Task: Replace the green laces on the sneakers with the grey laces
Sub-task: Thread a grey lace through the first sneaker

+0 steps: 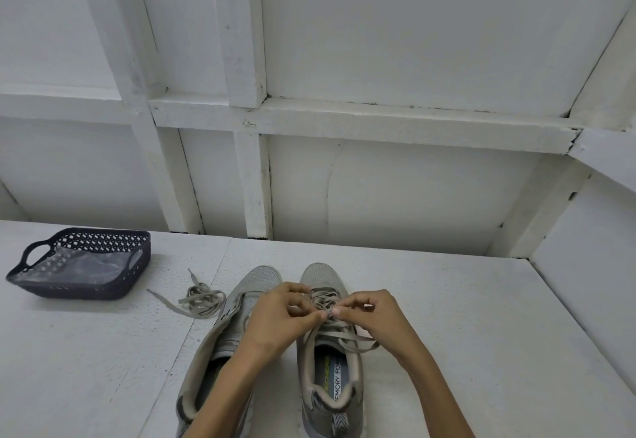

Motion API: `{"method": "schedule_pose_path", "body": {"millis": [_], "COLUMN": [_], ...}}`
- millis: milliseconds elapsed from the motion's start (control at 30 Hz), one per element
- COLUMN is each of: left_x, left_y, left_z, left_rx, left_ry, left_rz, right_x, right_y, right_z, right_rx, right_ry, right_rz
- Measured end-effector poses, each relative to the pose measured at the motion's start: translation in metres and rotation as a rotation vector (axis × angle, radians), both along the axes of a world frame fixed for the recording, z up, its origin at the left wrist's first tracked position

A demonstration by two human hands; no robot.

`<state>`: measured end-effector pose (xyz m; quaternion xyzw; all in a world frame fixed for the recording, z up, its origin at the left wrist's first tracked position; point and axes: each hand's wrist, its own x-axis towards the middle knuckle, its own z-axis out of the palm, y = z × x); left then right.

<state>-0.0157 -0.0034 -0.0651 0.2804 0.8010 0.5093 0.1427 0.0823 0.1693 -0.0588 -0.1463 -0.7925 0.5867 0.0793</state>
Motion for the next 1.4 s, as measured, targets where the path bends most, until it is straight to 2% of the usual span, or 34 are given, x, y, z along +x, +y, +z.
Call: {"method": "schedule_pose_path", "body": {"millis": [100, 167, 333, 400, 500, 567, 700, 800, 1033, 1233, 1400], "left_x": [0.000, 0.002, 0.009, 0.011, 0.010, 0.009, 0.009, 0.010, 0.013, 0.014, 0.021], "left_y": [-0.001, -0.002, -0.004, -0.003, -0.003, -0.005, -0.007, -0.009, -0.012, -0.011, -0.009], "left_z": [-0.003, -0.006, -0.008, -0.009, -0.013, -0.013, -0.013, -0.011, -0.012, -0.021, -0.022], "left_rx": [0.027, 0.031, 0.027, 0.027, 0.015, 0.063, 0.108, 0.089, 0.042, -0.015, 0.060], "left_ry": [0.016, 0.043, 0.043, 0.030, 0.036, -0.005, -0.054, -0.067, -0.073, 0.169, 0.150], "left_rz": [-0.008, -0.023, -0.041, -0.027, -0.022, -0.004, 0.018, -0.027, -0.044, -0.001, 0.057], "right_x": [-0.005, -0.005, 0.000, 0.002, 0.004, 0.004, 0.005, 0.008, 0.015, 0.012, 0.013], "right_y": [0.000, -0.005, -0.013, -0.011, -0.010, -0.008, -0.005, -0.005, 0.004, -0.006, -0.014], "right_z": [0.001, 0.003, -0.009, -0.016, -0.016, -0.012, -0.004, -0.003, 0.001, -0.001, -0.002], "right_rx": [0.127, 0.119, -0.416, -0.558, -0.662, -0.622, -0.296, -0.207, -0.148, 0.001, -0.092], "right_ry": [-0.021, -0.071, -0.114, -0.090, -0.083, -0.054, -0.080, -0.057, -0.036, -0.146, -0.151], "right_rz": [-0.005, 0.003, 0.006, -0.007, -0.018, -0.024, -0.018, -0.011, 0.010, 0.056, 0.036]}}
